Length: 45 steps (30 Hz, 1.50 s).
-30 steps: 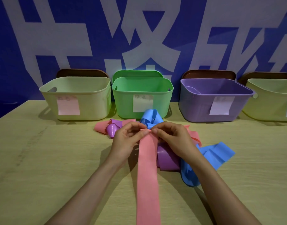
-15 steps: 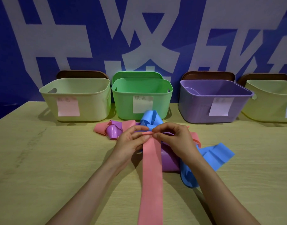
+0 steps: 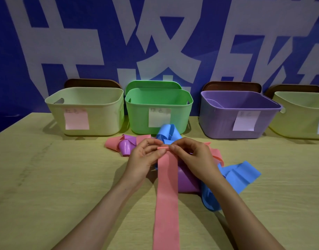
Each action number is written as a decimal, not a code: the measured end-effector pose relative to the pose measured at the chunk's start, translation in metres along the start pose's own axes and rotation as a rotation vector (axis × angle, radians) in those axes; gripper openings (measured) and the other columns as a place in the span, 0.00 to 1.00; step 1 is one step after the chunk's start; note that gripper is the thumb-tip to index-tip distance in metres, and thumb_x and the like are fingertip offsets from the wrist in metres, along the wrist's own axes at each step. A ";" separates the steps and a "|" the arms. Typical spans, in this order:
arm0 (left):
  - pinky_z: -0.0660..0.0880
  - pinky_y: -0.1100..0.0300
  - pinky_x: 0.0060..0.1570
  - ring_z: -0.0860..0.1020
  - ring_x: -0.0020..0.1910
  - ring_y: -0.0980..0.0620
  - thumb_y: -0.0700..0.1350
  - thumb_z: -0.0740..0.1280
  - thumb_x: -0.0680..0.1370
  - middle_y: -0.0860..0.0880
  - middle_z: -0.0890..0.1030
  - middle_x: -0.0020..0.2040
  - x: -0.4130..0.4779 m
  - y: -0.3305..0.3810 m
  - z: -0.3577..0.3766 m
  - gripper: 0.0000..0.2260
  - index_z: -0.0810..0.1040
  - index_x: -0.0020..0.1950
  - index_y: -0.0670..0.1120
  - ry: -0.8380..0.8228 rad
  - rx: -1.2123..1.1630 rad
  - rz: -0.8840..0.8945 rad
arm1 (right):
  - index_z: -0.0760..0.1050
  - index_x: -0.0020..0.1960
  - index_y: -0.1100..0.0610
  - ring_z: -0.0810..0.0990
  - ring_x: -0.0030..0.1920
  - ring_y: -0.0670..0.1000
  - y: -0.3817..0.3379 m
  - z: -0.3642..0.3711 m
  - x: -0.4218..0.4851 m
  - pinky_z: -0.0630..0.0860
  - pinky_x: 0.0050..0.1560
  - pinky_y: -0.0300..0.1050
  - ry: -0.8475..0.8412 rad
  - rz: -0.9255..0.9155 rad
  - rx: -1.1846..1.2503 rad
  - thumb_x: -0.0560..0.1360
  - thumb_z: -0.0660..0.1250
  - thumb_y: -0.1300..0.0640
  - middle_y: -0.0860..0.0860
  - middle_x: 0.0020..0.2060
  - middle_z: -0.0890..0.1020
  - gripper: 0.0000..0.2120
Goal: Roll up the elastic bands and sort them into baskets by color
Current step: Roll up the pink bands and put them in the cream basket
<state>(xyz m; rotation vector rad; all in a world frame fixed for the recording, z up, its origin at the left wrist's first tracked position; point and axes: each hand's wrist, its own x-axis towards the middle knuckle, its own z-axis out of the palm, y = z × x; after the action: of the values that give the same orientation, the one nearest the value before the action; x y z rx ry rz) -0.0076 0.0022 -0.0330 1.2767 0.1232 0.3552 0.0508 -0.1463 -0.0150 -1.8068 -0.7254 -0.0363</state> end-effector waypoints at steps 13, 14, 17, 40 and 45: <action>0.80 0.63 0.43 0.83 0.41 0.53 0.31 0.68 0.72 0.45 0.85 0.44 -0.002 0.001 0.002 0.10 0.76 0.49 0.42 -0.046 -0.070 -0.091 | 0.82 0.41 0.53 0.81 0.39 0.42 0.001 -0.004 -0.001 0.77 0.46 0.36 0.004 0.062 0.135 0.68 0.75 0.64 0.45 0.37 0.84 0.07; 0.79 0.62 0.43 0.83 0.41 0.53 0.31 0.68 0.72 0.46 0.85 0.45 -0.002 0.002 0.002 0.09 0.76 0.49 0.42 -0.053 -0.066 -0.092 | 0.82 0.41 0.54 0.81 0.40 0.43 0.001 -0.005 -0.001 0.77 0.47 0.38 0.003 0.071 0.152 0.68 0.75 0.64 0.46 0.37 0.84 0.07; 0.79 0.61 0.44 0.82 0.42 0.53 0.31 0.68 0.72 0.46 0.84 0.46 -0.002 0.002 -0.001 0.10 0.77 0.49 0.43 -0.063 -0.033 -0.102 | 0.82 0.42 0.57 0.82 0.43 0.46 0.002 -0.005 -0.001 0.78 0.51 0.41 -0.002 0.097 0.179 0.68 0.75 0.66 0.50 0.40 0.85 0.06; 0.76 0.59 0.41 0.81 0.40 0.51 0.33 0.70 0.71 0.45 0.84 0.45 -0.004 0.003 0.000 0.11 0.77 0.51 0.43 -0.060 -0.010 -0.157 | 0.82 0.44 0.56 0.79 0.38 0.44 0.004 -0.002 -0.002 0.75 0.42 0.36 -0.023 0.056 0.120 0.72 0.72 0.60 0.51 0.37 0.84 0.02; 0.76 0.60 0.41 0.81 0.41 0.52 0.33 0.70 0.71 0.45 0.84 0.47 -0.003 0.006 -0.003 0.11 0.77 0.51 0.43 -0.050 -0.017 -0.146 | 0.81 0.42 0.53 0.78 0.35 0.41 0.005 -0.004 -0.001 0.73 0.41 0.32 -0.021 0.056 0.137 0.69 0.75 0.63 0.45 0.33 0.82 0.07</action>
<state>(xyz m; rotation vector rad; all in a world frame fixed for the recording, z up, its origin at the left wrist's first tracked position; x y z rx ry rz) -0.0120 0.0051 -0.0287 1.2506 0.1694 0.1990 0.0538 -0.1506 -0.0182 -1.6972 -0.6757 0.0682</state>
